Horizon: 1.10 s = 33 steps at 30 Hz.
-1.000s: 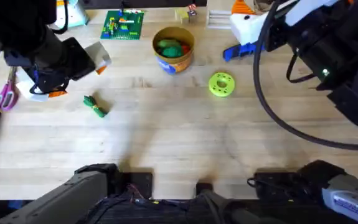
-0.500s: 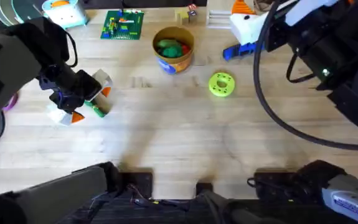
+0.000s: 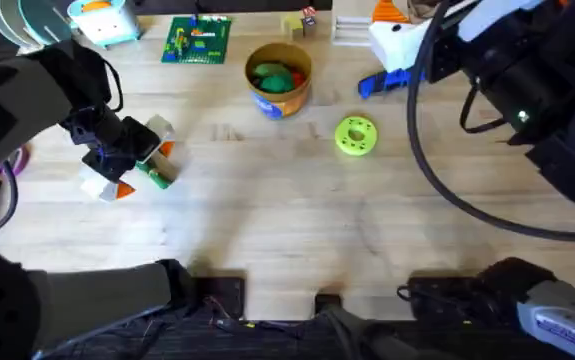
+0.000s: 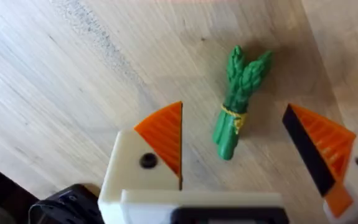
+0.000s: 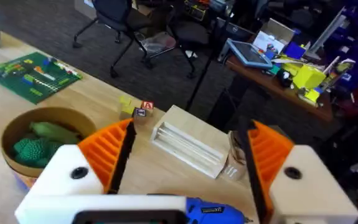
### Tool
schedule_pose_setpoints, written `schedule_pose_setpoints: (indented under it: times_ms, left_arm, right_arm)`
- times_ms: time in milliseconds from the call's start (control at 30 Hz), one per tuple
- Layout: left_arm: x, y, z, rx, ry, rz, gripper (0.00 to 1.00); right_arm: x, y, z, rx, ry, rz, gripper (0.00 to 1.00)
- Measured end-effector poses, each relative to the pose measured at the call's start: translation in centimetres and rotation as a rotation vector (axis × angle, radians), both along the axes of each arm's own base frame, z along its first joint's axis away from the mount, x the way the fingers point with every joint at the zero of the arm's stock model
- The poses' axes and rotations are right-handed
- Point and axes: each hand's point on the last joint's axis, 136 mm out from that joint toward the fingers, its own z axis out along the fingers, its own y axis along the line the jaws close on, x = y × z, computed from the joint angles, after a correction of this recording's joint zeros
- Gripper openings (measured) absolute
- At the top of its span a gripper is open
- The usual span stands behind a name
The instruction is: Pick up the gripper from the table and insert it into the empty holder that is missing its gripper. Then pick up a screw, insert it into the mounting hole, and use the screwdriver to tighten it. Finally, clean up the table by picking up the vegetable and placing it into the bucket.
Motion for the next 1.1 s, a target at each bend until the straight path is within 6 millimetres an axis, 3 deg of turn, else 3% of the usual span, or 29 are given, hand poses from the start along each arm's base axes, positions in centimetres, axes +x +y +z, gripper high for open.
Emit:
schedule_pose_setpoints:
  times_ms: [67, 133, 200, 333, 367, 600, 733, 900, 1100]
  left_arm:
    - [-0.3, 0.1, -0.7, -0.009, 0.025, 0.008, 0.979]
    - [-0.4, 0.2, -1.2, -0.016, 0.044, 0.013, 0.884]
    - [-0.6, 0.2, -1.5, -0.021, 0.056, 0.013, 0.685]
    - [-0.5, 0.1, -1.5, -0.027, 0.051, 0.014, 0.075]
    - [-0.4, 0.2, -1.5, -0.029, 0.048, 0.017, 0.028]
    - [-1.1, -0.4, -1.4, -0.074, 0.07, 0.025, 0.026]
    - [-0.4, -1.3, 0.5, -0.087, 0.055, -0.01, 0.026]
    - [6.2, -4.2, 7.3, -0.017, -0.198, -0.174, 0.026]
    - [15.1, -13.3, 17.3, 0.008, -0.652, -0.448, 0.025]
  right_arm:
    - [0.0, 0.0, 0.0, 0.0, 0.0, 0.0, 0.989]
    - [0.0, 0.0, 0.0, 0.0, 0.0, 0.0, 0.989]
    - [0.0, 0.0, 0.0, 0.0, 0.0, 0.0, 0.989]
    - [0.0, 0.0, 0.0, 0.0, 0.0, 0.0, 0.99]
    - [0.0, 0.0, 0.0, 0.0, 0.0, 0.0, 0.99]
    - [0.0, 0.0, 0.0, 0.0, 0.0, 0.0, 0.989]
    - [0.0, 0.0, 0.0, 0.0, 0.0, 0.0, 0.989]
    - [0.0, 0.0, 0.0, 0.0, 0.0, 0.0, 0.989]
    - [0.0, 0.0, 0.0, 0.0, 0.0, -0.001, 0.99]
